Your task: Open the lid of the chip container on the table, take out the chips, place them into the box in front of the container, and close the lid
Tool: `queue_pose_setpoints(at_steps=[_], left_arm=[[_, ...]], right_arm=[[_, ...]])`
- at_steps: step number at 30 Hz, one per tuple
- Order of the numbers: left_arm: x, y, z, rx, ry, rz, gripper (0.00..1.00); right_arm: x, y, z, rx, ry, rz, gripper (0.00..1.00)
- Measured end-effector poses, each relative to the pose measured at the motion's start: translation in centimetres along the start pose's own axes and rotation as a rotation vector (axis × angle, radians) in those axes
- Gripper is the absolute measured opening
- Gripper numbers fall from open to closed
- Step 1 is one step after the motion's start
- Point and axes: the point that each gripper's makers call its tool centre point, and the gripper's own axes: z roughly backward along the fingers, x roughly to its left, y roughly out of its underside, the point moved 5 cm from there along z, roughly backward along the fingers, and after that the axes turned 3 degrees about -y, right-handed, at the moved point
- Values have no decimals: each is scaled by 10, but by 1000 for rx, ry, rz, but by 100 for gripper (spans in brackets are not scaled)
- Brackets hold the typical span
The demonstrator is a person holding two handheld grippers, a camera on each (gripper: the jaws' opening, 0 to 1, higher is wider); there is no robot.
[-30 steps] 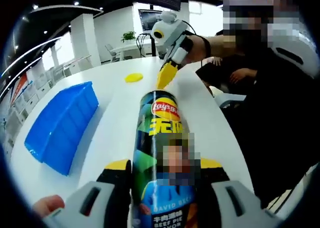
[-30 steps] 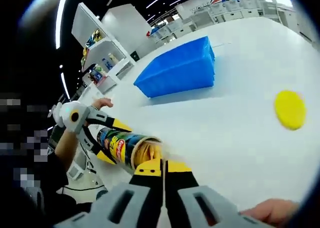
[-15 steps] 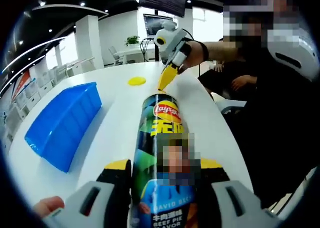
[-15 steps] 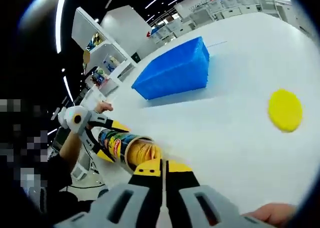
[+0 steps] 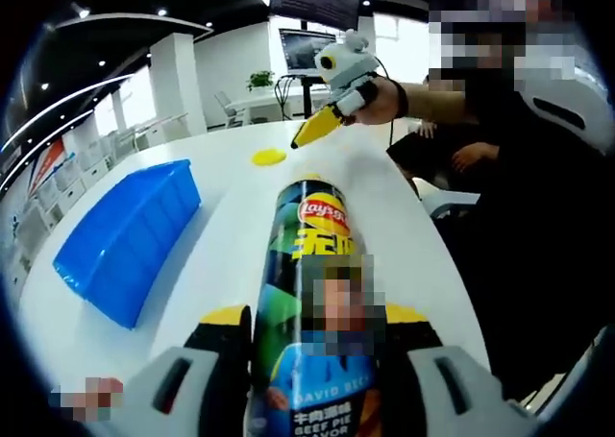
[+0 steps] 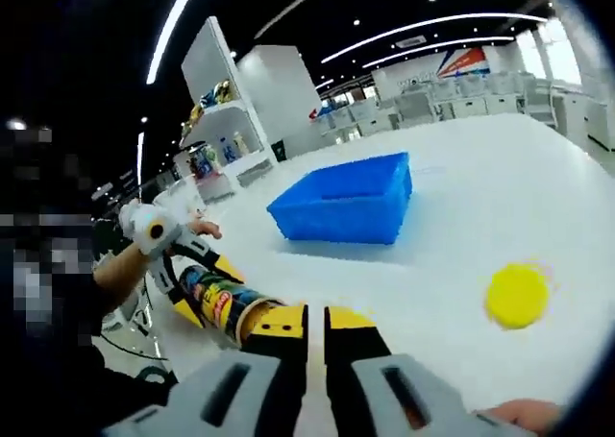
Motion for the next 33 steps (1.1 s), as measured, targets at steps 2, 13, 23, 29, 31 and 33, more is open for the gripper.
queue_pose_setpoints(at_steps=[2,13,23,29,31,33], left_arm=[[0,0,0,-1,-1,0,52],[0,0,0,-27,-8,0,52],[0,0,-1,-37,-8,3,52],[-1,0,-1,-37,-10,-1,53],[-1,0,-1,-38,-10,-2,53],[-1,0,-1,-39,-11,-2,53]], right_arm=[[7,-9,5,-50,-19,33,7],[36,12,-2,-18,-131,178,7],[38,43,-14,61,-148,174,6],[34,46,-16,72,-135,163,6],[31,48,-17,78,-131,140,6],[31,50,-17,82,-128,129,6]])
